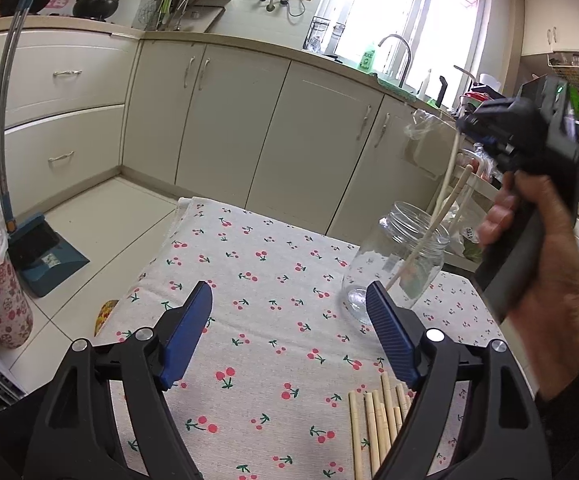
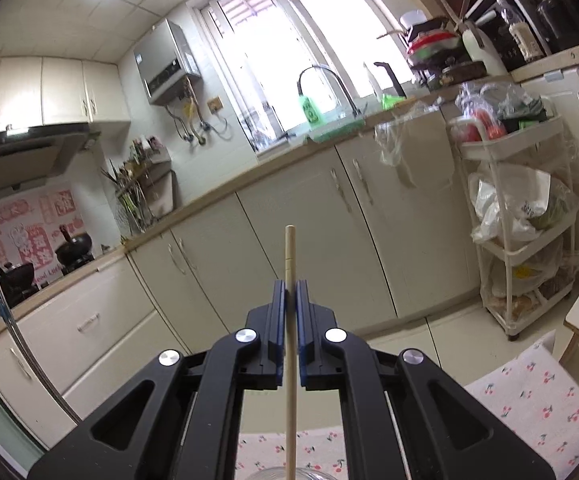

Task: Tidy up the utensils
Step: 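Lower the held stick into the glass jar and open the right tool, then grasp a stick from the pile with the left tool while the right tool grasps another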

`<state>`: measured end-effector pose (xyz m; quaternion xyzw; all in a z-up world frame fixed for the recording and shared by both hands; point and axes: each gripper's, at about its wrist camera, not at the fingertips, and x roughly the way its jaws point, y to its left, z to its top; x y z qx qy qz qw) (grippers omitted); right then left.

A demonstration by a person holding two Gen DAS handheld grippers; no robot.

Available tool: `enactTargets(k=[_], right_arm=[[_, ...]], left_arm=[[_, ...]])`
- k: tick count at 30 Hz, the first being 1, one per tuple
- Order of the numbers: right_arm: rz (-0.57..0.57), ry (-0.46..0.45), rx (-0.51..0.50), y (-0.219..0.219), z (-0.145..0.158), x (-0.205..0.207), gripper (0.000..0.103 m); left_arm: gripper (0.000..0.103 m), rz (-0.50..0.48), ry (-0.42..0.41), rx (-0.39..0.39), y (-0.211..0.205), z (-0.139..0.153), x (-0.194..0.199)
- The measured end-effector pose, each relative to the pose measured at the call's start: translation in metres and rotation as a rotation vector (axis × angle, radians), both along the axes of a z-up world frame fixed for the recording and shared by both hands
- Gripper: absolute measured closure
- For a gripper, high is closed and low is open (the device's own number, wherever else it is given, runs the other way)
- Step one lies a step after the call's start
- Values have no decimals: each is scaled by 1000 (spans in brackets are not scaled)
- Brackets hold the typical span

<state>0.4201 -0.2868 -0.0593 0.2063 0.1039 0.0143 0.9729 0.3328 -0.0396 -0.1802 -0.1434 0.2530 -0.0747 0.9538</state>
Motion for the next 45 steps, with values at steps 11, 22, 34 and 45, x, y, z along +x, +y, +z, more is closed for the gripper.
enactTargets(k=[11,22,34,45], right_arm=[[82,82,-74,20,-29,-23,97],[142,242,-75,14,-51,-91,70],[270,647,-159,42,-132,-176,89],[266,702,-245,54,-141,-162,89]], left_arm=[[24,11,21,-22,3,-3,4],[24,-23,94,7,0,-3,4],[24,-140,279,166,-23,-12,-21],[24,-140,319,188,-26,-14,-25]])
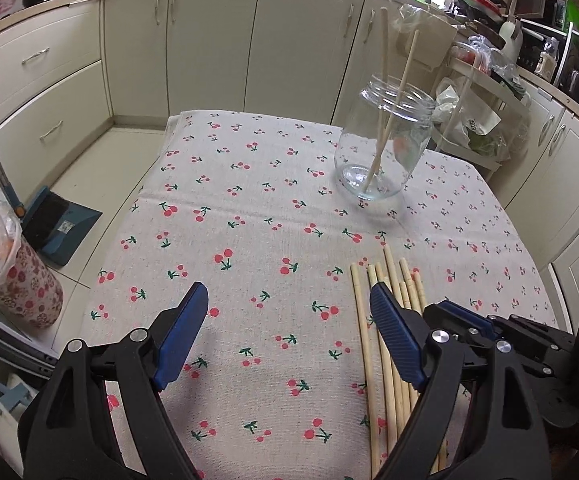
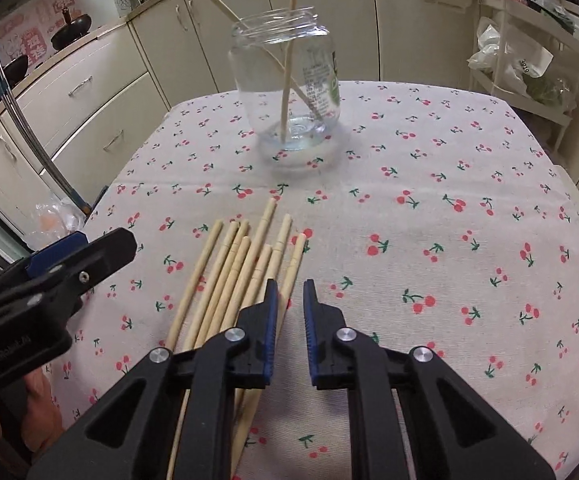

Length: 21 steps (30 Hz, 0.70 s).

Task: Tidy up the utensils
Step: 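Grasp a stick from the pile with the left tool while the right tool grasps another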

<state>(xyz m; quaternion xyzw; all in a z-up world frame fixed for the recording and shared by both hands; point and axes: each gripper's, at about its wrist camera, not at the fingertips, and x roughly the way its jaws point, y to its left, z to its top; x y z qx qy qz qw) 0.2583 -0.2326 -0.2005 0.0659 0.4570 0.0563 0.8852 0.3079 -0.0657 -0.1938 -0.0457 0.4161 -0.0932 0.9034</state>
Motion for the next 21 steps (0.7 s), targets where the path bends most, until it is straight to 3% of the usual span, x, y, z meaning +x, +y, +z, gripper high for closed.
enactTargets(k=[7,14,21], right_arm=[[54,17,-96,11,-2,7,91],[22,32,-83,-22,-2,-1,95],[29,25,-56,-29,-1,-5,95]], left_arm=[[24,-24,27,74,-17,-5,10],[24,-74,50,165,-38,-12,22],[41,-94,108,215,-53,-28,30]])
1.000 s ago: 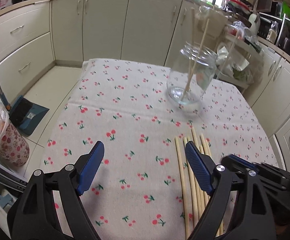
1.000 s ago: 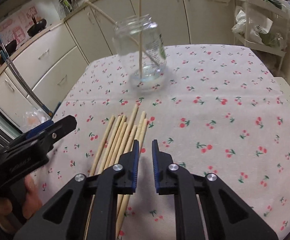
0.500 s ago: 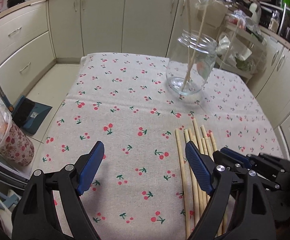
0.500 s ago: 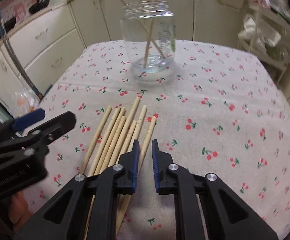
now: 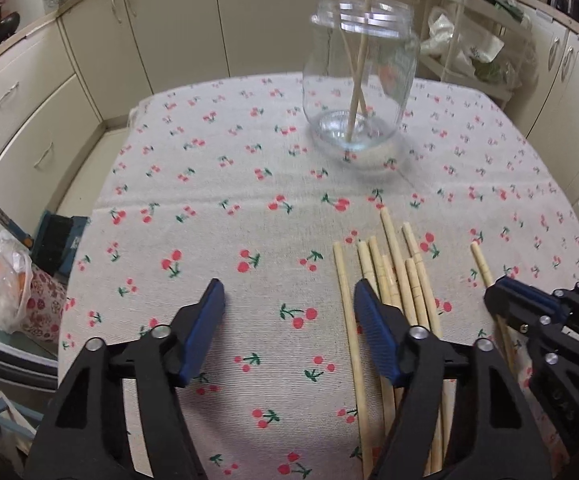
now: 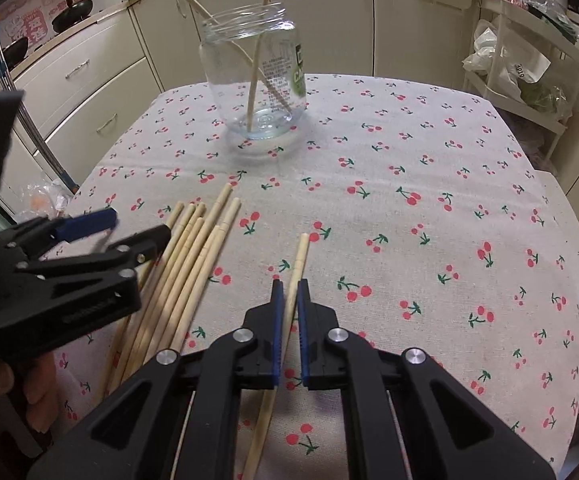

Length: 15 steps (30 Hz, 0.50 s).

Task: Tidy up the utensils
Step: 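Grasp a stick from the pile with the left tool while the right tool grasps another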

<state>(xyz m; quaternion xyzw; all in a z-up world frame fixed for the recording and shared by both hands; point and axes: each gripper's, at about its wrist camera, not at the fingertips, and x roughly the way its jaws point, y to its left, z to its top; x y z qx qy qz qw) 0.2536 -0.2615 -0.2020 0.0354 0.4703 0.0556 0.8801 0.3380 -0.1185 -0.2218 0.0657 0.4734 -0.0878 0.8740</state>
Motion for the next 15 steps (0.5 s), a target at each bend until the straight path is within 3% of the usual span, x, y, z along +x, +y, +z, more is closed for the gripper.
enactTargets(k=[4,7,10,12,15], right_arm=[[4,-8,20,-2,0,1,95],[-7,-13,38,-4,-1,2,95],[-9,-17,43,-5,-1,3,95],[-7,-22,42,-4,-1,3,95],[-1,-19,39,-5,-1,3,95]], left_arm=[[46,-9,-9,22,-6,1,1],[55,-21,-12,27,-13,2,2],[72,-38,-8,15,-18,3,3],[89,-61,4,-3,-22,4,4],[99,-80,28,-47,-24,5,5]])
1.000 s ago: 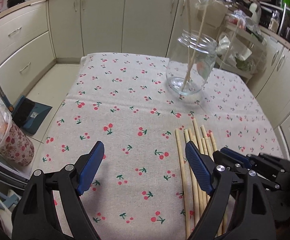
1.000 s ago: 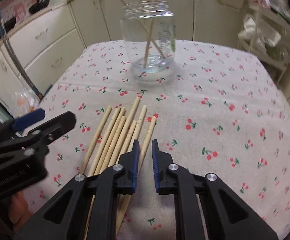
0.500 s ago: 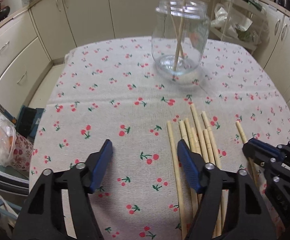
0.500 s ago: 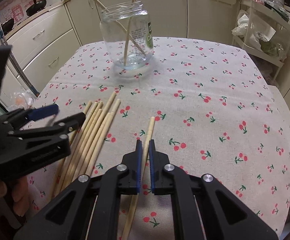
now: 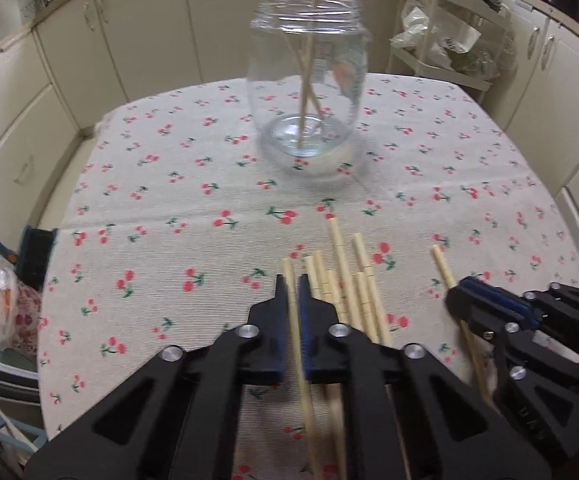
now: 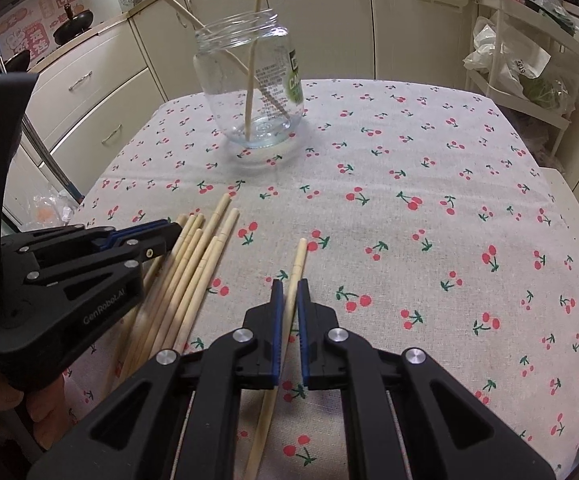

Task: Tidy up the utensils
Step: 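Grasp a stick from the pile with the left tool while the right tool grasps another, then drop the left tool's stick into the jar while the right tool carries its stick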

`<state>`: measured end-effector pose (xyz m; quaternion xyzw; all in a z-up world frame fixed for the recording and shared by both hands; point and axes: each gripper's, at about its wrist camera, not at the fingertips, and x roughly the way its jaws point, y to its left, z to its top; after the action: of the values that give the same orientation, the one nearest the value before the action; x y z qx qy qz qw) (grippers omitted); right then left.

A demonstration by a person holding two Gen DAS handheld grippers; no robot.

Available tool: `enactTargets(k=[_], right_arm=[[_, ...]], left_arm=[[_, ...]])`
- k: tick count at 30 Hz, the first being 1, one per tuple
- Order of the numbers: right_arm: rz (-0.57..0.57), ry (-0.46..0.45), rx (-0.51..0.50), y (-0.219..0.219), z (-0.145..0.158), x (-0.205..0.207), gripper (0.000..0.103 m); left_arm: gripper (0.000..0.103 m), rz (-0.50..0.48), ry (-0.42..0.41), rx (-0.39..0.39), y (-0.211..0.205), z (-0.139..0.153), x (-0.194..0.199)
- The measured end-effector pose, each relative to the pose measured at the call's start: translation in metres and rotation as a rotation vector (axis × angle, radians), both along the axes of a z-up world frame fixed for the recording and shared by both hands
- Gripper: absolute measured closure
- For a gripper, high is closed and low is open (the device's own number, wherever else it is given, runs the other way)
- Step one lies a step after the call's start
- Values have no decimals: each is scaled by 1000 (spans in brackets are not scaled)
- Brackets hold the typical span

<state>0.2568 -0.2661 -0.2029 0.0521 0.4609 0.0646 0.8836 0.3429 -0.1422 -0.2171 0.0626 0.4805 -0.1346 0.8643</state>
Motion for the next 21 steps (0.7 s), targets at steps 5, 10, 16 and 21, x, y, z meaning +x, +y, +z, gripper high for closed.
enactTargets(k=[5,10,16,21], right_arm=[[5,23,10,-2,0,2,95],[14,19,-1,-1,0,4,94],[9,-1,14,-3,-1,1,96],[-19,-5,133,-18,-4,1,96]], left_arm=[[99,-3,48,-68,12,0,3],[98,-8,81,-72,14,0,9],[99,-47,76,-33,8,1,10],[99,-50,-21,-186,22,39,8]])
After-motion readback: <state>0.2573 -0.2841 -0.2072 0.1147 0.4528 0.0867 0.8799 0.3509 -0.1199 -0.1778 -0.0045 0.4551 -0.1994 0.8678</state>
